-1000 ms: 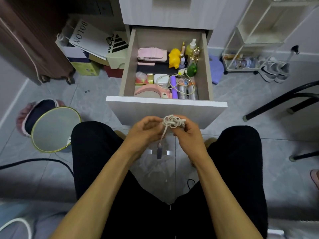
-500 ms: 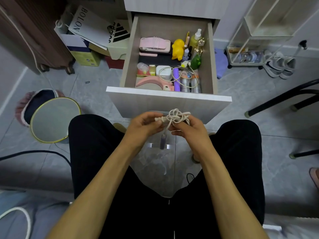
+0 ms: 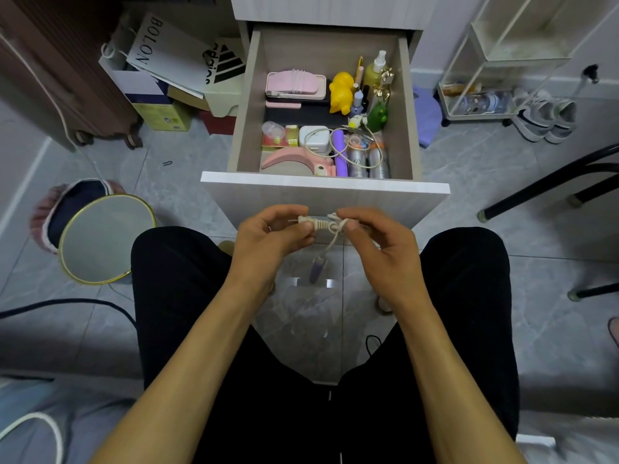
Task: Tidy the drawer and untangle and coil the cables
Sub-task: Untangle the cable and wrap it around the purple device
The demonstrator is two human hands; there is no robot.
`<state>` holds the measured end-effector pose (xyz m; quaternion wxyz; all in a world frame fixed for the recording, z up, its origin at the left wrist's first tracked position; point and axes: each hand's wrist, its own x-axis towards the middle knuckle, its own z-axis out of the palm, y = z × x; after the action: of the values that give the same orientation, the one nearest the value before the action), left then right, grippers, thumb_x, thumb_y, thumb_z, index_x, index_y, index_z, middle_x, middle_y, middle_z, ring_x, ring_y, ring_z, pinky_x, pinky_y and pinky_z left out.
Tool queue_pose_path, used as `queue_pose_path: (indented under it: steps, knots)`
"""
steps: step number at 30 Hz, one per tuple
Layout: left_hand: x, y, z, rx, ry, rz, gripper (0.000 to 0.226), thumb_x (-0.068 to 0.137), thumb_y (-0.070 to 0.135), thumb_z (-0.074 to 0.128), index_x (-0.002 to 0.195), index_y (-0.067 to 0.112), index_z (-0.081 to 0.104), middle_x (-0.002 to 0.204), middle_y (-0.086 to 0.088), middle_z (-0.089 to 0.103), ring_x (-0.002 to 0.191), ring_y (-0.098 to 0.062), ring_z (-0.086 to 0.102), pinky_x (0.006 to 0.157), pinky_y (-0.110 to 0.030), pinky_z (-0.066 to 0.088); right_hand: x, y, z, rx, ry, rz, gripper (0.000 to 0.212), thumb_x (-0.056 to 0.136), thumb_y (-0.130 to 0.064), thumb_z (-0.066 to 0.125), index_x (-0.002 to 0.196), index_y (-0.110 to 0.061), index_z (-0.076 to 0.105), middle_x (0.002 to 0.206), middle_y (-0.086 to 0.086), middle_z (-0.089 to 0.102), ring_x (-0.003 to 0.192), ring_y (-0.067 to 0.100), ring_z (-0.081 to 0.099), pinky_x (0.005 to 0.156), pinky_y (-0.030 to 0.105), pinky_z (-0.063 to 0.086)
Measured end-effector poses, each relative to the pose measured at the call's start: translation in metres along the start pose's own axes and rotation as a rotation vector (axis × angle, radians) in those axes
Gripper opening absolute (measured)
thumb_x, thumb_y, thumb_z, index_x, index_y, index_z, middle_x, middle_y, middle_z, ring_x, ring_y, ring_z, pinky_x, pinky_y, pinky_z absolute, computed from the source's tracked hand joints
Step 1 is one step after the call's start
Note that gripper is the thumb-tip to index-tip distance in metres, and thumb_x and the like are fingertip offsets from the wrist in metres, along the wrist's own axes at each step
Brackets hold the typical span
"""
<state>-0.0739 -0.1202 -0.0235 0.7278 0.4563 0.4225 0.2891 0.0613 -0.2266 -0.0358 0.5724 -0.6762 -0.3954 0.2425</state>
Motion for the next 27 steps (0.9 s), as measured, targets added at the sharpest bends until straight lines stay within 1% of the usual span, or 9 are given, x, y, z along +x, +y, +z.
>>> queue_pose_path:
  steps: [3, 6, 8, 12, 17, 21, 24, 25, 27]
  knots:
    - [0.000, 0.005, 0.002, -0.071, 0.007, -0.035, 0.018, 0.084, -0.008, 0.066, 0.091, 0.007, 0.070, 0.077, -0.005, 0.072, 0.075, -0.021, 0.070, 0.071, -0.025, 0.057, 0.007, -0.003, -0.005, 0.031, -0.028, 0.073, 0.015, 0.095, -0.008, 0.058, 0.098, -0.009, 0.073, 0.094, 0.000, 0.074, 0.089, 0.012, 0.069, 0.082, 0.025, 0.053]
    - [0.000, 0.006, 0.006, -0.109, 0.000, -0.059, 0.018, 0.083, -0.009, 0.065, 0.090, 0.007, 0.070, 0.076, -0.006, 0.072, 0.073, -0.021, 0.071, 0.068, -0.023, 0.056, 0.011, -0.003, -0.006, 0.117, -0.031, 0.157, 0.015, 0.097, -0.007, 0.054, 0.096, -0.004, 0.070, 0.093, 0.007, 0.074, 0.088, 0.022, 0.070, 0.083, 0.034, 0.057]
    - [0.000, 0.008, 0.008, -0.079, -0.014, -0.051, 0.018, 0.084, -0.008, 0.065, 0.091, 0.007, 0.069, 0.075, -0.006, 0.072, 0.071, -0.020, 0.071, 0.067, -0.022, 0.056, 0.011, -0.004, -0.006, 0.182, -0.018, 0.198, 0.015, 0.097, -0.006, 0.054, 0.095, -0.004, 0.068, 0.091, 0.010, 0.073, 0.087, 0.027, 0.071, 0.080, 0.038, 0.059]
    - [-0.002, 0.012, 0.009, -0.009, -0.025, -0.010, 0.016, 0.084, -0.007, 0.066, 0.092, 0.007, 0.069, 0.076, -0.007, 0.072, 0.069, -0.019, 0.071, 0.066, -0.022, 0.056, 0.008, -0.010, -0.007, 0.207, 0.008, 0.227, 0.013, 0.096, -0.006, 0.056, 0.094, -0.005, 0.069, 0.086, 0.010, 0.071, 0.082, 0.023, 0.072, 0.069, 0.032, 0.060]
    - [-0.007, 0.015, 0.011, 0.097, -0.041, 0.049, 0.016, 0.084, -0.004, 0.069, 0.093, 0.010, 0.069, 0.083, -0.009, 0.074, 0.076, -0.019, 0.073, 0.068, -0.021, 0.056, 0.007, -0.011, -0.004, 0.203, 0.041, 0.233, 0.012, 0.096, -0.009, 0.056, 0.093, -0.011, 0.067, 0.085, 0.006, 0.070, 0.082, 0.019, 0.071, 0.069, 0.035, 0.060]
    - [-0.005, 0.016, 0.005, 0.064, 0.019, 0.075, 0.017, 0.085, -0.005, 0.067, 0.095, 0.008, 0.068, 0.081, -0.006, 0.074, 0.076, -0.020, 0.072, 0.069, -0.023, 0.056, 0.012, -0.014, -0.010, 0.140, -0.117, 0.276, 0.012, 0.094, -0.006, 0.058, 0.093, -0.011, 0.069, 0.093, 0.006, 0.069, 0.088, 0.015, 0.067, 0.073, 0.038, 0.060]
    - [-0.005, 0.012, 0.003, 0.024, 0.040, 0.050, 0.017, 0.085, -0.006, 0.067, 0.096, 0.007, 0.068, 0.079, -0.005, 0.074, 0.076, -0.020, 0.072, 0.071, -0.027, 0.058, 0.017, -0.014, -0.018, -0.087, -0.231, 0.168, 0.005, 0.089, -0.014, 0.067, 0.090, -0.019, 0.068, 0.099, 0.001, 0.064, 0.097, 0.013, 0.063, 0.081, 0.033, 0.055]
    - [-0.005, 0.012, 0.003, 0.012, 0.049, 0.043, 0.017, 0.084, -0.005, 0.067, 0.096, 0.007, 0.068, 0.080, -0.006, 0.074, 0.077, -0.021, 0.072, 0.073, -0.028, 0.059, 0.019, -0.014, -0.019, -0.160, -0.250, 0.133, 0.005, 0.087, -0.016, 0.069, 0.090, -0.020, 0.067, 0.098, -0.002, 0.063, 0.096, 0.012, 0.062, 0.082, 0.031, 0.055]
    - [-0.004, 0.011, 0.004, -0.015, 0.066, 0.031, 0.017, 0.084, -0.004, 0.068, 0.096, 0.008, 0.068, 0.082, -0.008, 0.074, 0.080, -0.023, 0.072, 0.074, -0.030, 0.059, 0.022, -0.016, -0.019, -0.243, -0.231, 0.060, 0.005, 0.086, -0.017, 0.071, 0.089, -0.017, 0.067, 0.094, -0.005, 0.063, 0.092, 0.011, 0.061, 0.079, 0.032, 0.054]
